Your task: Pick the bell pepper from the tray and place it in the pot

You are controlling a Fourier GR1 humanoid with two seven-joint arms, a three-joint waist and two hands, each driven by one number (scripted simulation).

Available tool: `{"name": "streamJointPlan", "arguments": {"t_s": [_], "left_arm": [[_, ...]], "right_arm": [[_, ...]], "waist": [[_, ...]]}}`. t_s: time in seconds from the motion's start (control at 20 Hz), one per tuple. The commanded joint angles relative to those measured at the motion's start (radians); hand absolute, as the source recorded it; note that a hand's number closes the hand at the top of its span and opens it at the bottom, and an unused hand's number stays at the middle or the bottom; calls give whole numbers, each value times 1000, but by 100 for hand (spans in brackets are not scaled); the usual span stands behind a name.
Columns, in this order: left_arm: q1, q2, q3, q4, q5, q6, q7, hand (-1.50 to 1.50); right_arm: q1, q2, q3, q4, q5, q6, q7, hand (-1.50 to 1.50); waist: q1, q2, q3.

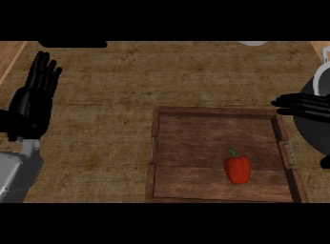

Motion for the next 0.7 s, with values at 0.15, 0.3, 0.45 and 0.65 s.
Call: {"name": "streamJointPlan", "arguments": {"t_s": [0.15,0.3,0.45,0.65], "left_arm": [[-7,-16,22,7,-33,-17,7,0],[53,-37,16,-65,-47,-14,22,0],[-5,-15,51,-7,-24,-57,45,0],[39,-86,22,-48,-88,-16,25,0]], "right_arm": [[-41,48,51,-110,93,130,163,-150],[20,69,45,-110,152,117,159,-150],[2,156,113,-204,189,159,342,-150],[49,212,94,-181,255,160,321,-150]], "waist": [[-2,-1,-1],[-3,-2,0],[-5,-2,-1],[-4,-2,0]]}}
